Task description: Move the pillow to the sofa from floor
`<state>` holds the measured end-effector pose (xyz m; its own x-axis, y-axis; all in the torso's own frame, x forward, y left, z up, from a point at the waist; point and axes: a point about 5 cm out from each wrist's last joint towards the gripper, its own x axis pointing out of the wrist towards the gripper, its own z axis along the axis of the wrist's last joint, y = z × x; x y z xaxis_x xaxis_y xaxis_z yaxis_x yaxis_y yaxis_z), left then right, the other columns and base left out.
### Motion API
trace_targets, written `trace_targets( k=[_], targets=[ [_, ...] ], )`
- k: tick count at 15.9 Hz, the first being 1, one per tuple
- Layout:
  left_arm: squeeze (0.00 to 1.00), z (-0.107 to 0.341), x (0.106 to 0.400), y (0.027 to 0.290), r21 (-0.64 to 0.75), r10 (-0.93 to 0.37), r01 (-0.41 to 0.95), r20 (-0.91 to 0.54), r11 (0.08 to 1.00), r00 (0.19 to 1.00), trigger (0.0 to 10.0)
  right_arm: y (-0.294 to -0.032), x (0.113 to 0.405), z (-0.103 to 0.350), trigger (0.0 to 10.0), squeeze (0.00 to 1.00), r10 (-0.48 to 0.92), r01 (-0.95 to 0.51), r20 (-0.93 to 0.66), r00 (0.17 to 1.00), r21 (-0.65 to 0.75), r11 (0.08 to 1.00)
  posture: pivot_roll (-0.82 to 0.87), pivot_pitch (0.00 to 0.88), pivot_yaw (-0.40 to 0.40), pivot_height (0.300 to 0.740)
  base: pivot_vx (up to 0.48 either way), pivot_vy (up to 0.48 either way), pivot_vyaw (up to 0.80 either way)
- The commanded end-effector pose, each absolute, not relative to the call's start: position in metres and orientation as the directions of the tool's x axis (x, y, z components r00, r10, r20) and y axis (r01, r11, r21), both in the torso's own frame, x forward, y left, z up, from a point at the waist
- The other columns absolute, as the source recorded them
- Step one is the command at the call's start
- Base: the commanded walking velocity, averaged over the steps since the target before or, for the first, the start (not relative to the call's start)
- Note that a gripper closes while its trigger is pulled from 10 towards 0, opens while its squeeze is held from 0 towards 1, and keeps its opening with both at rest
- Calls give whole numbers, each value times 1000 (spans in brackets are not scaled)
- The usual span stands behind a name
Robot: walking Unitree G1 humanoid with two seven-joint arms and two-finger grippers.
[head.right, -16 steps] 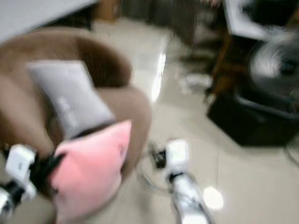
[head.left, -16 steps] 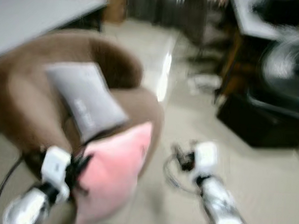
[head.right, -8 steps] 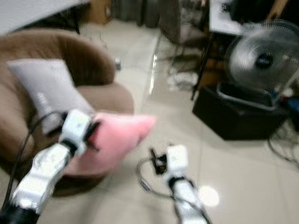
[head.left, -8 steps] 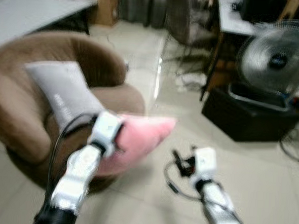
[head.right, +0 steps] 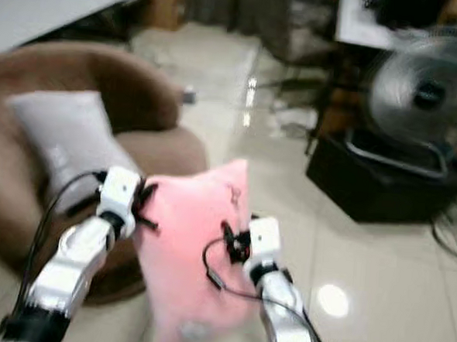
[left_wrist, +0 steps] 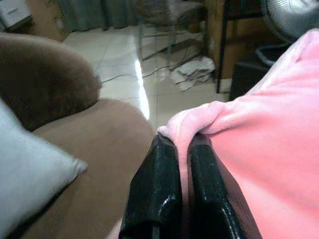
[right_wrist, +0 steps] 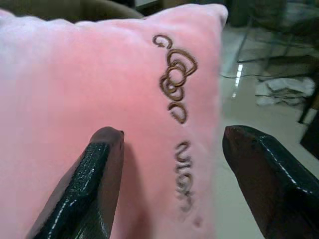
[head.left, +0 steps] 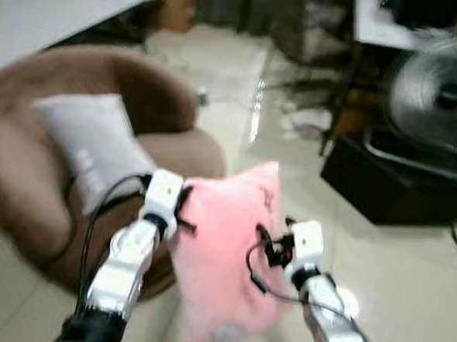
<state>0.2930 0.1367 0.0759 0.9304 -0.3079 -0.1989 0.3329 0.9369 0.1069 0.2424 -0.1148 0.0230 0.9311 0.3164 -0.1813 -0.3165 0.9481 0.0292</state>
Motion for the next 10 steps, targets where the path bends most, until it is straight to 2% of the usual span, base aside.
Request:
trace_targets(
  k=[1,10],
  targets=[
    [0,88,298,126,108,-339,357,-151,928,928,0,-126,240,21,10000,102,287,-291,-198,937,10,957,90,0,23,740,480,0,0],
    [0,96,304,122,124,-364,381,-138,916,921,0,-119,238,25,10000,98,290,-292,-182,940,16,956,83,0,39,740,480,0,0]
  ],
)
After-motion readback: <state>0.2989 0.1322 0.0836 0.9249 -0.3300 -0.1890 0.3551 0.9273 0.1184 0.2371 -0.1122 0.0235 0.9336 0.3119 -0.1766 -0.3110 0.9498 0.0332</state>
